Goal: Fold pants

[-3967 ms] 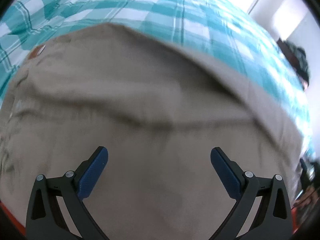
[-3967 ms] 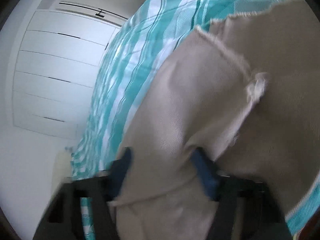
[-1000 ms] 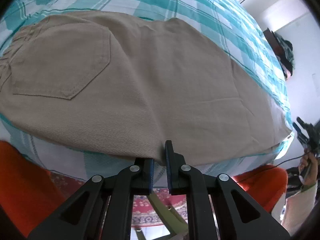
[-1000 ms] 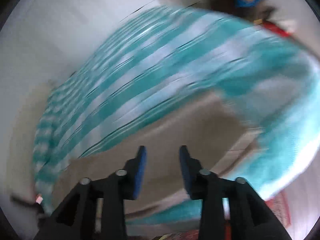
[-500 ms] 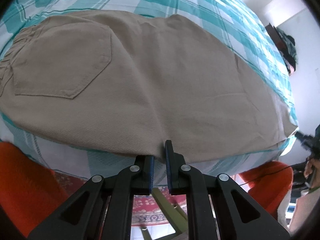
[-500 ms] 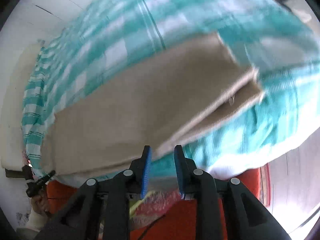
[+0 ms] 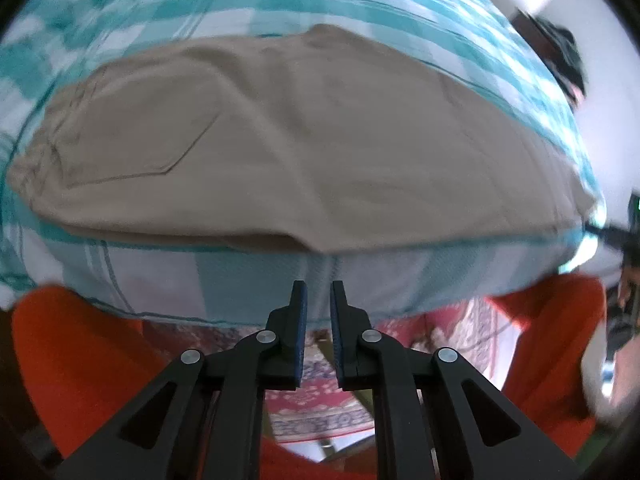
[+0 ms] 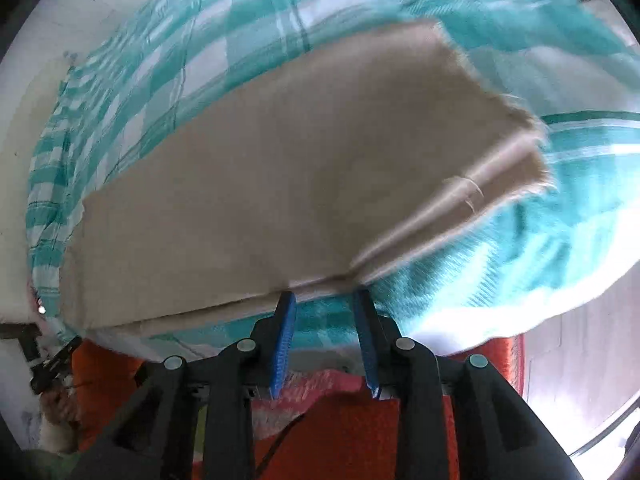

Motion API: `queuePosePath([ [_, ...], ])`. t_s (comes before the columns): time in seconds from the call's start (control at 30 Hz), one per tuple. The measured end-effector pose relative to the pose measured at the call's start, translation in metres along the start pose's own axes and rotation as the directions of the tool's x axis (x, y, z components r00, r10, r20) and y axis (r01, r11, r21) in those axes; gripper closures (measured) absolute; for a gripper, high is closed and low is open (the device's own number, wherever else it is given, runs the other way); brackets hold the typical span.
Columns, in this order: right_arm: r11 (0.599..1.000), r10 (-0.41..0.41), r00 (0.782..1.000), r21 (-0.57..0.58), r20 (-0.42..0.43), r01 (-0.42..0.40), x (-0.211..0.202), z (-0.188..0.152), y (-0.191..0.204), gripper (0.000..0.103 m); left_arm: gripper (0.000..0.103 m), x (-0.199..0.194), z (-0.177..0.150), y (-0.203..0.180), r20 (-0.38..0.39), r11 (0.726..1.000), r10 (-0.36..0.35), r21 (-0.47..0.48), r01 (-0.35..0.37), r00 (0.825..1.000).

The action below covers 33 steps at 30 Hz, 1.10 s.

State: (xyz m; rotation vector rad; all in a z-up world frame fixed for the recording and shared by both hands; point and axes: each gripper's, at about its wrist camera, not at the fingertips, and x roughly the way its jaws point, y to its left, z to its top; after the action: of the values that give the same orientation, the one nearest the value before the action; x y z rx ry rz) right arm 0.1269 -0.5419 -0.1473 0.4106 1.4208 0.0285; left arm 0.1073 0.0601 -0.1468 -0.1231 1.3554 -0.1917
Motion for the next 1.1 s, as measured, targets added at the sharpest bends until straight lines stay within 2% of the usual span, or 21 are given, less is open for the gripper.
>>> queuePosePath([
  [0.03, 1.0, -0.025, 0.998, -0.016, 0.054, 0.026, -0.011, -0.007, 0.002, 0.067, 0.082, -0.006, -0.004, -0.008, 0.005, 0.999, 0.002, 0.04, -0.002, 1.0],
  [0.07, 0.998, -0.048, 0.993, -0.026, 0.105, 0.051, -0.021, -0.011, 0.007, 0.058, 0.078, -0.012, -0.008, -0.016, 0.013, 0.997, 0.008, 0.077, -0.009, 1.0],
  [0.1, 0.998, -0.055, 0.988, -0.03, 0.141, 0.06, -0.029, -0.014, 0.009, 0.053, 0.069, -0.018, -0.012, -0.025, 0.026, 0.993, 0.015, 0.118, -0.018, 1.0],
  [0.13, 0.998, -0.052, 0.979, -0.029, 0.195, 0.058, -0.039, -0.013, 0.012, 0.047, 0.062, -0.025, -0.016, -0.034, 0.042, 0.987, 0.02, 0.16, -0.027, 0.999],
  [0.17, 0.999, -0.035, 0.969, -0.023, 0.246, 0.042, -0.049, -0.015, 0.016, 0.044, 0.059, -0.032, -0.018, -0.042, 0.059, 0.98, 0.023, 0.198, -0.034, 0.998],
  [0.23, 1.0, 0.013, 0.948, -0.014, 0.317, -0.009, -0.061, -0.011, 0.023, 0.042, 0.051, -0.04, -0.019, -0.056, 0.088, 0.967, 0.023, 0.252, -0.044, 0.996],
  [0.3, 0.999, 0.045, 0.934, -0.009, 0.354, -0.044, -0.063, -0.005, 0.029, 0.041, 0.046, -0.045, -0.017, -0.066, 0.11, 0.96, 0.02, 0.276, -0.05, 0.994],
  [0.47, 0.989, 0.132, 0.931, 0.014, 0.341, -0.145, -0.028, 0.022, 0.041, 0.041, 0.045, -0.045, 0.002, -0.076, 0.113, 0.965, -0.012, 0.261, -0.018, 0.994],
  [0.5, 0.988, 0.131, 0.941, 0.041, 0.313, -0.152, -0.017, 0.025, 0.033, 0.041, 0.044, -0.047, 0.008, -0.076, 0.119, 0.966, -0.018, 0.26, -0.014, 0.993],
  [0.53, 0.986, 0.103, 0.96, 0.1, 0.262, -0.133, -0.001, 0.026, 0.02, 0.041, 0.043, -0.049, 0.009, -0.077, 0.126, 0.965, -0.019, 0.261, -0.015, 0.992],
  [0.57, 0.983, 0.082, 0.973, 0.141, 0.217, -0.114, 0.008, 0.026, 0.01, 0.048, 0.041, -0.051, 0.014, -0.078, 0.137, 0.965, -0.021, 0.263, -0.016, 0.99],
  [0.6, 0.971, 0.112, 0.975, 0.187, 0.19, -0.148, 0.017, 0.021, -0.006, 0.053, 0.038, -0.054, 0.022, -0.08, 0.153, 0.964, -0.022, 0.266, -0.019, 0.988],
  [0.63, 0.961, 0.143, 0.968, 0.207, 0.207, -0.186, 0.016, 0.014, -0.016, 0.061, 0.037, -0.054, 0.028, -0.084, 0.161, 0.964, -0.027, 0.266, -0.017, 0.987],
  [0.67, 0.953, 0.158, 0.962, 0.219, 0.222, -0.207, 0.012, 0.009, -0.021, 0.063, 0.037, -0.052, 0.038, -0.09, 0.163, 0.964, -0.042, 0.265, -0.003, 0.986],
  [0.77, 0.953, 0.138, 0.947, 0.22, 0.29, -0.206, -0.003, -0.006, -0.025, 0.06, 0.033, -0.042, 0.068, -0.115, 0.136, 0.955, -0.137, 0.281, 0.094, 0.981],
  [0.8, 0.96, 0.113, 0.94, 0.209, 0.323, -0.188, -0.008, -0.011, -0.022, 0.057, 0.031, -0.035, 0.079, -0.13, 0.12, 0.945, -0.167, 0.302, 0.124, 0.979],
  [0.87, 0.968, 0.071, 0.91, 0.191, 0.408, -0.161, -0.018, -0.024, -0.016, 0.044, 0.031, -0.02, 0.096, -0.163, 0.098, 0.924, -0.19, 0.355, 0.144, 0.977],
  [0.9, 0.971, 0.04, 0.891, 0.192, 0.453, -0.141, -0.02, -0.033, -0.012, 0.041, 0.031, -0.009, 0.103, -0.181, 0.089, 0.91, -0.195, 0.387, 0.147, 0.977],
  [0.97, 0.973, -0.003, 0.866, 0.201, 0.501, -0.113, -0.024, -0.043, -0.008, 0.041, 0.031, 0.015, 0.114, -0.216, 0.079, 0.887, -0.193, 0.44, 0.14, 0.978],
  [1.03, 0.972, -0.012, 0.823, 0.2, 0.568, -0.124, -0.038, -0.052, -0.012, 0.041, 0.031, 0.037, 0.119, -0.241, 0.059, 0.87, -0.194, 0.472, 0.144, 0.979],
  [1.1, 0.965, -0.018, 0.789, 0.219, 0.614, -0.148, -0.045, -0.058, -0.019, 0.04, 0.032, 0.061, 0.116, -0.26, 0.045, 0.862, -0.16, 0.494, 0.117, 0.986],
])
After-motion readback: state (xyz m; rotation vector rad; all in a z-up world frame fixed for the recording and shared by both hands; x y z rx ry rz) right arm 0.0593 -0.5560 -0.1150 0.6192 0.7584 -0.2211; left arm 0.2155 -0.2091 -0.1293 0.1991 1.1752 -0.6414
